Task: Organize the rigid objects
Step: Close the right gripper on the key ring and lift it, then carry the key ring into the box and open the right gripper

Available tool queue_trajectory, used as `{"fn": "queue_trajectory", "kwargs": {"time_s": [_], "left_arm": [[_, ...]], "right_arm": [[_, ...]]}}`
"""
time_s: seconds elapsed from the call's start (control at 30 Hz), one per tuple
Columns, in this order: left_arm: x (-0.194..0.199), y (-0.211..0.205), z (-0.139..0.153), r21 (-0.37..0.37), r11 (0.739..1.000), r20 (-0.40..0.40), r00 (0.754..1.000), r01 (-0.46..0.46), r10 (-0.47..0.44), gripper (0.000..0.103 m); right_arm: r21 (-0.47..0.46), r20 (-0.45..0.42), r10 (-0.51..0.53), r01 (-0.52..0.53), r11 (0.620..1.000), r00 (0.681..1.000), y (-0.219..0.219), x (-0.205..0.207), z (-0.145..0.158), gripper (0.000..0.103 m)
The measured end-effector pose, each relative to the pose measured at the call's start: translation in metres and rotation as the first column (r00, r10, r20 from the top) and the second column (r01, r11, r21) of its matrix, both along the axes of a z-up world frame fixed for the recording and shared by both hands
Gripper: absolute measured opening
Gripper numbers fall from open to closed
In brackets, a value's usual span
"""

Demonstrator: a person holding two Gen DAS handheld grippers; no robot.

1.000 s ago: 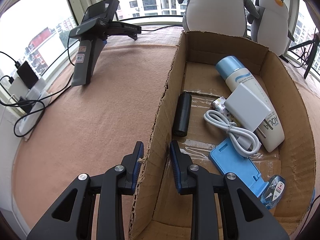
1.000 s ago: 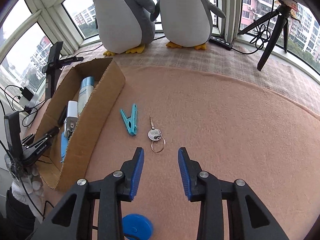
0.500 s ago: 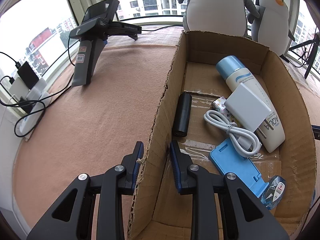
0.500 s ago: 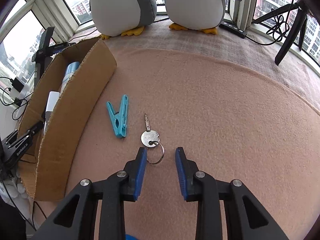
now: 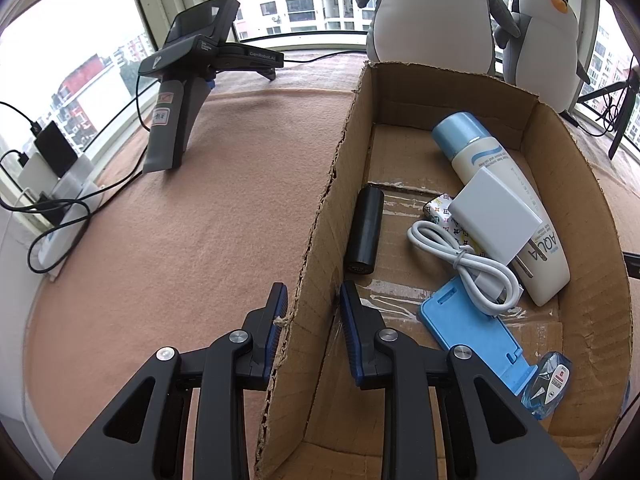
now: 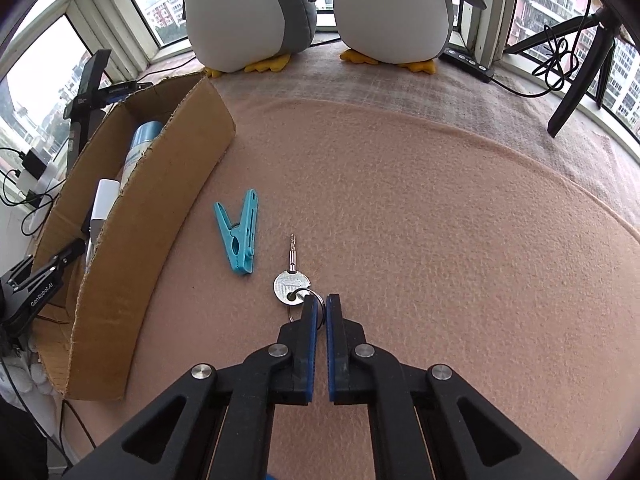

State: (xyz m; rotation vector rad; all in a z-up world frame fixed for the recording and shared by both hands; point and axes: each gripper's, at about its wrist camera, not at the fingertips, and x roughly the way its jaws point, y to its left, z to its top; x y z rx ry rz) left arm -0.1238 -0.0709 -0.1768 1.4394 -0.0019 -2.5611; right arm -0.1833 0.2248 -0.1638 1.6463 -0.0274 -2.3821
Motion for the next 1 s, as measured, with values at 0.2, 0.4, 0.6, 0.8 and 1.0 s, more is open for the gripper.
{"fn": "queue_trajectory", "kwargs": {"time_s": [0.2, 0.4, 0.6, 0.8, 1.0], "left_arm": [[0.0, 0.0, 0.0, 0.001, 1.0, -0.001, 1.0, 0.0, 0.0, 0.024], [0.0, 0.0, 0.0, 0.004, 1.0, -0.002, 1.0, 0.0, 0.0, 0.024], [0.0, 0.0, 0.0, 0.008, 1.0, -0.003, 1.0, -0.001, 0.001, 0.024], [0.0, 0.0, -0.001, 0.011, 1.0, -0.003, 1.0, -0.002, 0.002, 0.024], [0.0, 0.0, -0.001, 0.014, 1.0, -0.003, 1.0, -0.004, 0.004, 0.024]], "right_arm": [[0.016, -0.048, 0.014, -0.014, 1.0, 0.999, -0.004, 0.007, 0.017, 0.002], [-0.003, -0.098, 0.024, -0.024, 1.0, 0.995, -0.011, 0.011, 0.041, 0.002], [-0.041, -0.16, 0.06, -0.067, 0.997, 0.985, -0.029, 0.014, 0.074, 0.002], [-0.088, -0.207, 0.12, -0.141, 0.986, 0.971, -0.061, 0.016, 0.101, 0.002], [-0.132, -0.211, 0.195, -0.226, 0.965, 0.958, -0.1, 0.023, 0.107, 0.002]]}}
